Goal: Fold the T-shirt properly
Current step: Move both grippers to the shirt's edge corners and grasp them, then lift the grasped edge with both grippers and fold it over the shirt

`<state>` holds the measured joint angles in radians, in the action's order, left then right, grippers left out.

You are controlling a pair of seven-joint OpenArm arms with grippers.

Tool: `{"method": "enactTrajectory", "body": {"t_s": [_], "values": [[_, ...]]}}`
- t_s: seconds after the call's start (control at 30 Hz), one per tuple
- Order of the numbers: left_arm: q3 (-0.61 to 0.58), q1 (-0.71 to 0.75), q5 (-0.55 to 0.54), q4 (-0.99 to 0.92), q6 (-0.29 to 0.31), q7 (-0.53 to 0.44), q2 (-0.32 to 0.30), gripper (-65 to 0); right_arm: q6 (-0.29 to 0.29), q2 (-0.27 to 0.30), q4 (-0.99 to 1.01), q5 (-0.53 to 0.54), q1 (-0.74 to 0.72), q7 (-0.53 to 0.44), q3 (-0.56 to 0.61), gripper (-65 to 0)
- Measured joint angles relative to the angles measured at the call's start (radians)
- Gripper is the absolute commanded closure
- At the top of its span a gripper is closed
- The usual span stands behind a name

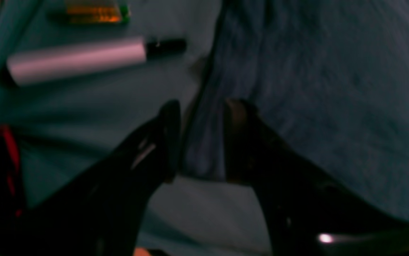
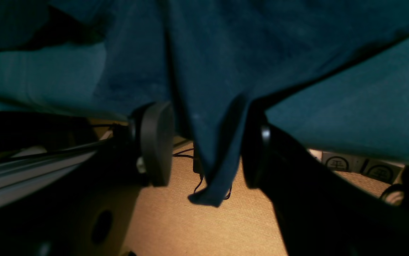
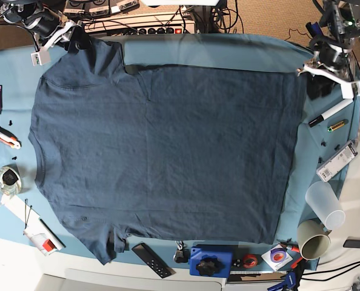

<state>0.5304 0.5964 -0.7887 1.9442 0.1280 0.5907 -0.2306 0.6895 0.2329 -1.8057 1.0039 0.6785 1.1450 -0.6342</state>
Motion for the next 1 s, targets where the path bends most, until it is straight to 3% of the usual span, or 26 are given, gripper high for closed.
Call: {"method": "enactTrajectory", "body": {"t_s": [0.1,0.17,0.2,0.37,0.5,0.6,0.7,0.83,0.93,1.0], "values": [[0.008,-0.041,-0.079,-0.119,0.066,0.098,0.002,-21.1,0.000,0.000,0.000,0.000,0.000,0.000,0.000,-28.8],[0.008,-0.065,-0.106,-0.172,0.089,0.109,0.007,-21.1,0.000,0.000,0.000,0.001,0.000,0.002,0.000,-28.8],[0.008,-0.077,-0.113,-0.214,0.136,0.081,0.006,-21.1,0.000,0.000,0.000,0.004,0.000,0.003,0.000,-28.8],[0.015,-0.111,-0.117,-0.257,0.168,0.074,0.000,-21.1,0.001,0.000,0.000,0.004,0.000,0.011,0.000,-28.8],[0.017,-0.112,-0.155,-0.255,0.169,0.145,0.000,-21.1,0.001,0.000,0.000,0.004,0.000,0.011,0.000,-28.8],[0.017,-0.111,-0.158,-0.254,0.233,0.181,0.000,-21.1,0.000,0.000,0.000,0.004,0.000,0.011,0.000,-28.8],[0.016,-0.111,-0.175,-0.254,0.244,0.193,0.000,-21.0,0.001,0.000,0.000,0.004,0.000,0.011,0.000,-28.8],[0.016,-0.111,-0.177,-0.256,0.243,0.202,0.000,-10.1,0.001,0.000,0.000,0.004,0.000,0.006,0.000,-27.4],[0.014,-0.109,-0.174,-0.257,0.243,0.208,0.000,0.0,0.000,0.000,0.000,-0.003,0.000,0.002,0.000,-16.9],[0.014,-0.109,-0.174,-0.258,0.243,0.201,0.000,0.0,0.000,0.000,0.000,-0.004,-0.003,-0.001,0.000,-12.2]]}}
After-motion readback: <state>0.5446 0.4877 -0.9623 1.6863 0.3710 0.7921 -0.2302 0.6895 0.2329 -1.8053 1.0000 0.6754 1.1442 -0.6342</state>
